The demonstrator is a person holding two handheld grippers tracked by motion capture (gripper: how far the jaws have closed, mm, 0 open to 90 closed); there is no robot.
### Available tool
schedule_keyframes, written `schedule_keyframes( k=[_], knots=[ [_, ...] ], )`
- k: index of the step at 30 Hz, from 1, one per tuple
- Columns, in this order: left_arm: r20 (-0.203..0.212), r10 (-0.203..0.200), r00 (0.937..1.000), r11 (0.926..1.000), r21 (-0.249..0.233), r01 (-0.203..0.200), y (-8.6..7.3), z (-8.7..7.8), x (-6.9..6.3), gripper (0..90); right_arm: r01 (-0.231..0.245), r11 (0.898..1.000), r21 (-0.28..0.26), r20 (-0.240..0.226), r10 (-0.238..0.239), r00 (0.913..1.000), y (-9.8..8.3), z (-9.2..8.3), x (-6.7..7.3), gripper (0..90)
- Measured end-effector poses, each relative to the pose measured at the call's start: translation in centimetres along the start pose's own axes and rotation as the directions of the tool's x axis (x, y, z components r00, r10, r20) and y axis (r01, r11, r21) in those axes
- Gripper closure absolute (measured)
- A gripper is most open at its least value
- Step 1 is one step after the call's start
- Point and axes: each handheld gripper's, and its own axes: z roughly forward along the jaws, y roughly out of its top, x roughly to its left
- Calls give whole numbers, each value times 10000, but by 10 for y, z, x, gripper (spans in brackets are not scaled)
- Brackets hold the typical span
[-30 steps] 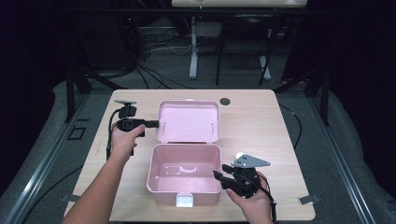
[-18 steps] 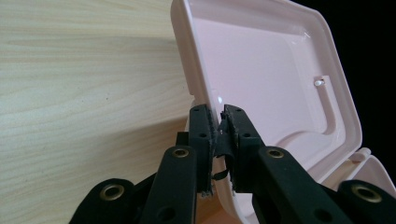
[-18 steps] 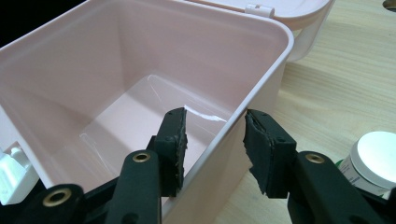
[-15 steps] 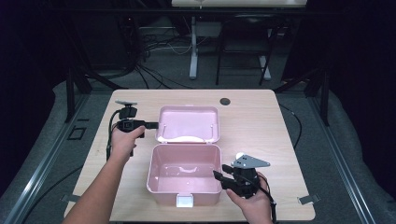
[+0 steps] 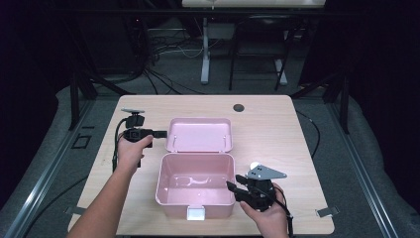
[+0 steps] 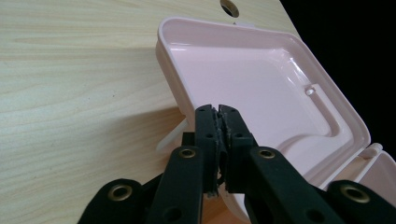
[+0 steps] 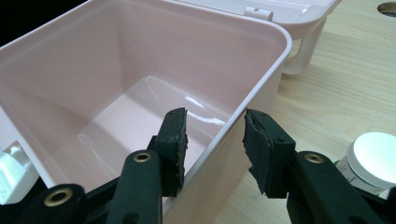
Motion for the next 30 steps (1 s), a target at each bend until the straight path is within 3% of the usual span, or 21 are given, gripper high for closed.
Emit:
schedule_keyframes(
  k=[11, 18, 24, 30],
  knots=[
    [23, 225, 9997, 9995, -221, -224, -7, -12, -3, 759, -42, 9999, -154, -111, 40, 9999, 3, -4, -1, 598],
    [175, 644, 9978, 9959, -647, -631, -16, -27, -11, 700, -45, 9995, -325, -252, 37, 9997, 15, -15, -4, 581],
    [92, 948, 9955, 9916, -895, -936, -28, -39, -13, 665, 281, 9994, -183, -180, -284, 9994, 28, -20, -8, 556],
    [-1, 1307, 9914, 9842, -1204, -1297, -42, -50, -13, 618, 728, 9972, 163, 176, -731, 9972, 43, -20, -10, 525]
  ],
)
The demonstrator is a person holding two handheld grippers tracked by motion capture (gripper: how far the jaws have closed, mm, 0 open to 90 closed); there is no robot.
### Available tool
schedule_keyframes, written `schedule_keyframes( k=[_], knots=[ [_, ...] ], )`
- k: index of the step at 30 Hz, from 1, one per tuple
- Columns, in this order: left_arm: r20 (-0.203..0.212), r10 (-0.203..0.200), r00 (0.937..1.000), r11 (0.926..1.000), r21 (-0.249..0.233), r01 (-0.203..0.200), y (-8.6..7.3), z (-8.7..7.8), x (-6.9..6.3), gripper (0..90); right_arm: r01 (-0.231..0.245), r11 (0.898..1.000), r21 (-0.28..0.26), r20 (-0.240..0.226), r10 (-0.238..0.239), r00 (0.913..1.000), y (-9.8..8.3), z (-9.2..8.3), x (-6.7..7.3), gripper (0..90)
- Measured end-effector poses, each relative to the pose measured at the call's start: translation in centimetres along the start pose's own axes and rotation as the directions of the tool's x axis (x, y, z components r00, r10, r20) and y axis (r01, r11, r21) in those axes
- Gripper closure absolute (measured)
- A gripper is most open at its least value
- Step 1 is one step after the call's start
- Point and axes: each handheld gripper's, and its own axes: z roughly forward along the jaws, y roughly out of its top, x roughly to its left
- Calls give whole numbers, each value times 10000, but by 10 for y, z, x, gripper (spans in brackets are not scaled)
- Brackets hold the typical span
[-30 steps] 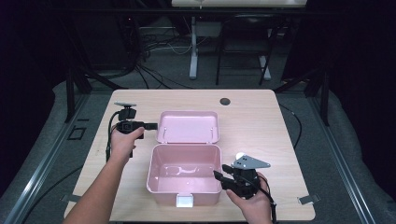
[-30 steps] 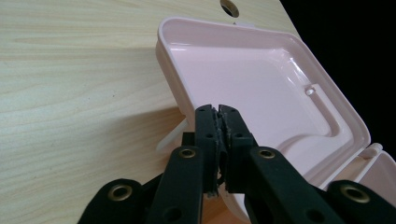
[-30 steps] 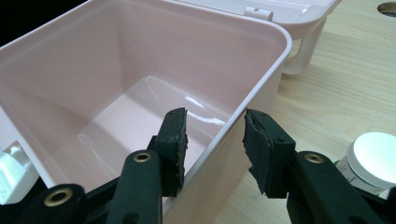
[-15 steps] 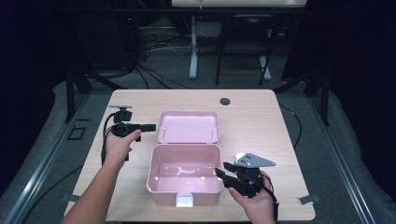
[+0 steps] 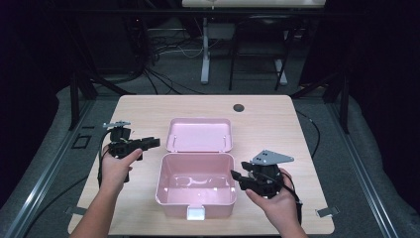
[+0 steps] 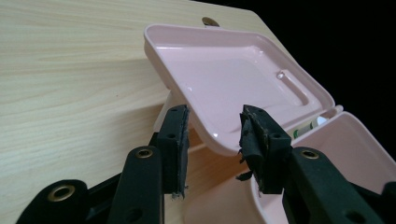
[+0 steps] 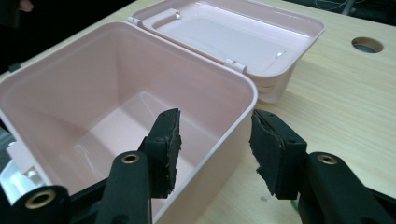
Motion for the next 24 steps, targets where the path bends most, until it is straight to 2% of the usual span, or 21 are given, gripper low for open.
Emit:
schedule_keyframes(
  k=[3, 6, 9, 12, 16, 20, 24],
  knots=[
    [-37, -38, 10000, 9998, -172, 37, -7, -6, 0, 599, 269, 9993, 268, 181, -274, 9995, 6, 1, -2, 524],
    [-102, 20, 9999, 9997, -246, -22, -12, -9, 0, 570, 251, 9983, 531, 219, -263, 9994, 12, 3, -6, 517],
    [-221, 265, 9994, 9996, -113, -268, -16, -11, -1, 560, 247, 9960, 856, 305, -274, 9992, 18, 6, -12, 501],
    [-154, 382, 9992, 9993, -52, -383, -19, -13, -2, 556, 255, 9910, 1316, 594, -336, 9977, 23, 10, -18, 481],
    [-228, 533, 9983, 9985, -147, -537, -22, -17, -2, 554, 488, 9781, 2024, 947, -691, 9931, 29, 17, -25, 484],
    [-168, 599, 9981, 9979, -253, -603, -23, -22, -2, 550, 558, 9667, 2499, 1098, -856, 9903, 36, 22, -31, 486],
    [-217, 678, 9975, 9974, -216, -683, -26, -25, -2, 550, 404, 9539, 2974, 1071, -753, 9914, 41, 29, -38, 486]
  ],
)
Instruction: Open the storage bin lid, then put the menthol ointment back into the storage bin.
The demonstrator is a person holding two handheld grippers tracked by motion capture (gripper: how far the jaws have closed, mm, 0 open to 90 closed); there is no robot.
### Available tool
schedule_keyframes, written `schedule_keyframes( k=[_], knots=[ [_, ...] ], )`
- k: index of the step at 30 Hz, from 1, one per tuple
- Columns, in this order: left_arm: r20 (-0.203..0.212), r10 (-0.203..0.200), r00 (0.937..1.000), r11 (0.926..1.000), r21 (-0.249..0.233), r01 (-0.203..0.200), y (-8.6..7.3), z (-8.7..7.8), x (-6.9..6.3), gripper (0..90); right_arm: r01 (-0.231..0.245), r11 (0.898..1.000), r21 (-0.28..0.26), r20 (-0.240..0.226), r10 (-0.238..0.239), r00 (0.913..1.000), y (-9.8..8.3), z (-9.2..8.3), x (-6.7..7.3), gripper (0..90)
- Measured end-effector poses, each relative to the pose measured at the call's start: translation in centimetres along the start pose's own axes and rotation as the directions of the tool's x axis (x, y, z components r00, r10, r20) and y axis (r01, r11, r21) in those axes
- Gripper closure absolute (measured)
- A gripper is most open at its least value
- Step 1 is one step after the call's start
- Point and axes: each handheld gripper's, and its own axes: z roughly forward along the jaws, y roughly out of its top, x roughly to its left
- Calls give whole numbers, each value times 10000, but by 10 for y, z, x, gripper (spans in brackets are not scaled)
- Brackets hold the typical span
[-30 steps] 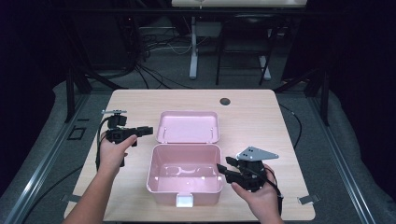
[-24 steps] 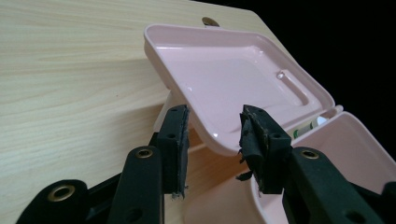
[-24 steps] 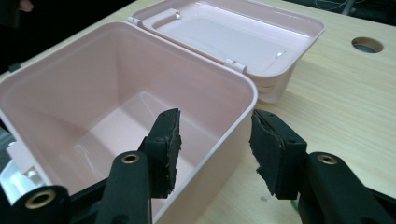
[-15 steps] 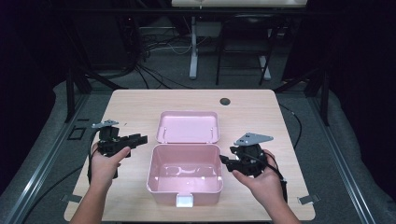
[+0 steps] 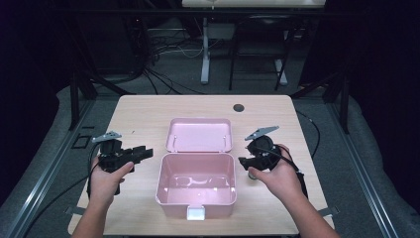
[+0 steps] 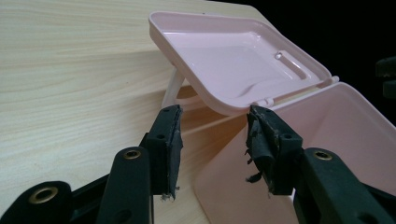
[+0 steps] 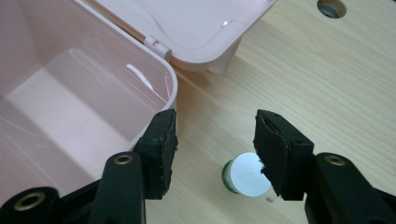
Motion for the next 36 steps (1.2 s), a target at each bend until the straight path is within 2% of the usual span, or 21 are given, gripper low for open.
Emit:
schedule_keyframes(
  k=[3, 7, 14, 18, 23, 26, 27, 30, 31, 33, 34, 36],
  knots=[
    [-59, 54, 10000, 10000, 60, -54, -2, -2, 1, 550, 83, 9997, 208, 187, -87, 9998, 3, 3, -4, 494],
    [-134, 78, 9999, 10000, 43, -77, -4, -5, 2, 550, -75, 9991, 410, 362, 60, 9993, 6, 8, -9, 502],
    [-123, 28, 9999, 10000, 9, -28, -2, -13, 1, 550, -551, 9877, 1466, 298, 513, 9982, 8, 23, -17, 521],
    [-124, 101, 9999, 9999, -110, -102, -1, -18, -1, 550, -531, 9752, 2147, 398, 456, 9982, 10, 33, -21, 521],
    [-121, 242, 9996, 9997, -23, -243, -1, -19, -4, 545, -724, 9636, 2573, 478, 622, 9969, 11, 43, -26, 519],
    [-152, 241, 9996, 9997, -4, -241, -1, -18, -3, 540, -852, 9490, 3036, 554, 718, 9959, 10, 49, -30, 515],
    [-159, 223, 9996, 9998, 9, -222, -2, -17, -3, 540, -848, 9487, 3047, 523, 722, 9960, 10, 51, -31, 515],
    [-185, 204, 9996, 9998, 28, -204, -2, -17, -3, 538, -1020, 9358, 3374, 583, 874, 9945, 7, 58, -33, 511],
    [-188, 208, 9996, 9998, 25, -208, -2, -17, -3, 537, -1039, 9278, 3583, 595, 884, 9943, 6, 61, -35, 508],
    [-200, 215, 9996, 9998, 15, -215, -1, -17, -3, 531, -1114, 9231, 3680, 612, 955, 9935, 4, 64, -36, 499],
    [-193, 203, 9996, 9998, 8, -203, -1, -17, -3, 526, -1230, 9116, 3922, 604, 1079, 9923, 3, 66, -37, 496],
    [-197, 199, 9996, 9998, 27, -199, -1, -17, -3, 524, -1272, 9090, 3969, 597, 1127, 9918, 1, 68, -38, 493]
  ],
)
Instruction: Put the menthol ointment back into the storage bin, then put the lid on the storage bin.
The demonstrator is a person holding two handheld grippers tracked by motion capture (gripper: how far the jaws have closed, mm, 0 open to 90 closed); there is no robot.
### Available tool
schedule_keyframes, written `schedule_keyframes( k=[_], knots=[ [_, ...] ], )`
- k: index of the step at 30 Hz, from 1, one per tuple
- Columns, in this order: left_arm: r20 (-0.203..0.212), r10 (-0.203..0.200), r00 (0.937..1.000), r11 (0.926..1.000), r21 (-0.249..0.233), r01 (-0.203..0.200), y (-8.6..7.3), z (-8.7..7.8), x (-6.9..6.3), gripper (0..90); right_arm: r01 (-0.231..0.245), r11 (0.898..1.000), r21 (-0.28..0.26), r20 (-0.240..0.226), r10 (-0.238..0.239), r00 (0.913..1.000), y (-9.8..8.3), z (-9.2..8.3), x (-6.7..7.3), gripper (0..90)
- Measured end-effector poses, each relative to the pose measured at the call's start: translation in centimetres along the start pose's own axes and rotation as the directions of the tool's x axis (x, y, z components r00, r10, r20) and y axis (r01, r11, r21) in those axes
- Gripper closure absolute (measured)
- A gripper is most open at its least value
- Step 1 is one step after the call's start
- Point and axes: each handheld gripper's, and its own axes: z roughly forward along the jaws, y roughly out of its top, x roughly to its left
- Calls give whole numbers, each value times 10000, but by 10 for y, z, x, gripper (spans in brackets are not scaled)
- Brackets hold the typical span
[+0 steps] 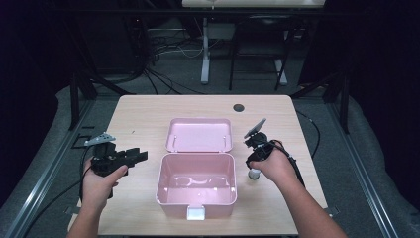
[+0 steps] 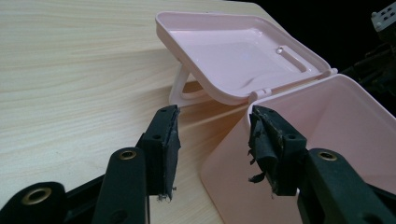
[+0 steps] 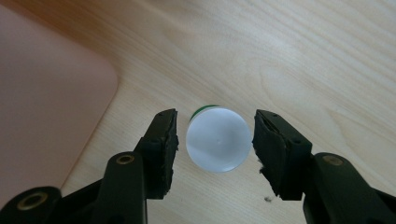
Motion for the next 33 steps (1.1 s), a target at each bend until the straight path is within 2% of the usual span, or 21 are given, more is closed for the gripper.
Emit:
schedule_keyframes(
  k=[18, 20, 21, 26, 30, 33],
  knots=[
    [27, -25, 10000, 10000, -76, 25, 0, -4, 1, 518, -45, 9961, 886, 204, 27, 9998, 1, 16, -1, 487],
    [40, -12, 10000, 9999, -105, 12, 0, -4, 1, 517, -95, 9970, 767, 225, 78, 9997, 1, 18, 0, 487],
    [39, -14, 10000, 9999, -111, 14, 0, -4, 1, 517, 62, 9971, 757, 229, -80, 9997, 2, 19, 0, 487],
    [48, -64, 10000, 10000, -56, 64, 0, -2, 1, 515, 88, 9955, 947, 330, -120, 9994, 2, 18, 1, 488],
    [25, -81, 10000, 10000, -53, 81, 0, -3, 1, 515, -14, 9964, 843, 283, -10, 9996, 1, 20, 0, 488],
    [28, -90, 10000, 9999, -84, 90, 0, -3, 1, 516, -95, 9944, 1049, 315, 63, 9995, 2, 20, 0, 491]
  ],
)
